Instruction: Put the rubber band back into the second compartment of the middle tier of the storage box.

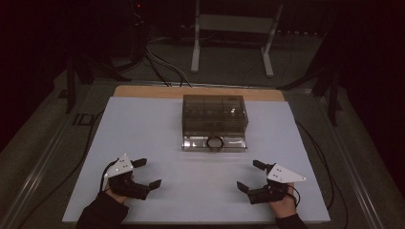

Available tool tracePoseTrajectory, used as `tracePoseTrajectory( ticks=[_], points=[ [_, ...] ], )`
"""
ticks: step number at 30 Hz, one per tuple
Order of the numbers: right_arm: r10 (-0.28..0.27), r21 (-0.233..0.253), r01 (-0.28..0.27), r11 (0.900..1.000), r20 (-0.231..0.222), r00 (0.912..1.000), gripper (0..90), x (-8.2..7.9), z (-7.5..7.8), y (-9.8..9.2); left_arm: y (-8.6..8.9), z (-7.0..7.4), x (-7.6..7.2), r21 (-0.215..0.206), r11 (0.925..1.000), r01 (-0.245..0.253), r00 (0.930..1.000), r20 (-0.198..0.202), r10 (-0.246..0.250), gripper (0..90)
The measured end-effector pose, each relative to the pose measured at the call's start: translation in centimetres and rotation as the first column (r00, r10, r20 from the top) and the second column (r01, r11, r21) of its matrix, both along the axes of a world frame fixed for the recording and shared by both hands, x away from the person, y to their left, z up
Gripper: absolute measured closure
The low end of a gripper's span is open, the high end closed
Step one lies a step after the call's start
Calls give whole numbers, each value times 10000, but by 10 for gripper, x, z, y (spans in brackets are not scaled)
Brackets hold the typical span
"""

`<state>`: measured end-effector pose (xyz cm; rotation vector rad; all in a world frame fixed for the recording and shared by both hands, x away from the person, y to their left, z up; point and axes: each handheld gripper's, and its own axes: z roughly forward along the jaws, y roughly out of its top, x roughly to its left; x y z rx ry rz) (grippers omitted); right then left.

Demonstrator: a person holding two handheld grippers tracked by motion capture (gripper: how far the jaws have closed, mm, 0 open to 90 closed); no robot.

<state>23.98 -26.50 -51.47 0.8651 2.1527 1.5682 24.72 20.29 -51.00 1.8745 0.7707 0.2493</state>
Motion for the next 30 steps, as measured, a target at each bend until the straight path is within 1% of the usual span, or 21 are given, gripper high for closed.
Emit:
tracePoseTrajectory(
  ticks=[3,7,9,11,14,17,18,19,22,25,30],
  points=[
    [22,7,-22,10000,33,10000,0,0,0,0,5,-4,-4,100,9999,-9,10000,42,9,12],
    [29,10,-29,10000,26,10000,0,0,0,0,11,-5,-9,13,9998,-186,9998,86,186,12],
    [40,6,-40,10000,28,10000,0,0,0,0,14,-5,-12,-22,9995,-308,9993,194,309,12],
    [32,35,-32,10000,-9,10000,0,0,0,0,17,-6,-15,-40,9992,-386,9991,146,387,13],
    [42,32,-42,10000,28,10000,0,0,0,-1,20,-8,-19,175,9988,-461,9988,157,458,13],
    [34,45,-34,10000,-23,10000,0,0,0,-1,24,-10,-21,171,9979,-626,9980,69,625,12],
    [43,59,-43,10000,-9,10000,0,0,0,-1,25,-10,-21,181,9974,-691,9976,116,689,12],
    [53,53,-53,10000,-6,10000,0,0,0,-1,25,-10,-21,61,9973,-737,9972,101,736,13],
    [55,63,-55,10000,-39,10000,0,1,0,-1,27,-11,-20,-106,9956,-927,9956,102,928,13],
    [41,25,-41,10000,-3,10000,0,1,0,-1,28,-11,-20,-141,9957,-914,9957,140,916,13],
    [43,-77,-43,10000,-29,10000,0,1,-1,1,27,-12,-19,-81,9958,-913,9958,107,914,13]
  ],
)
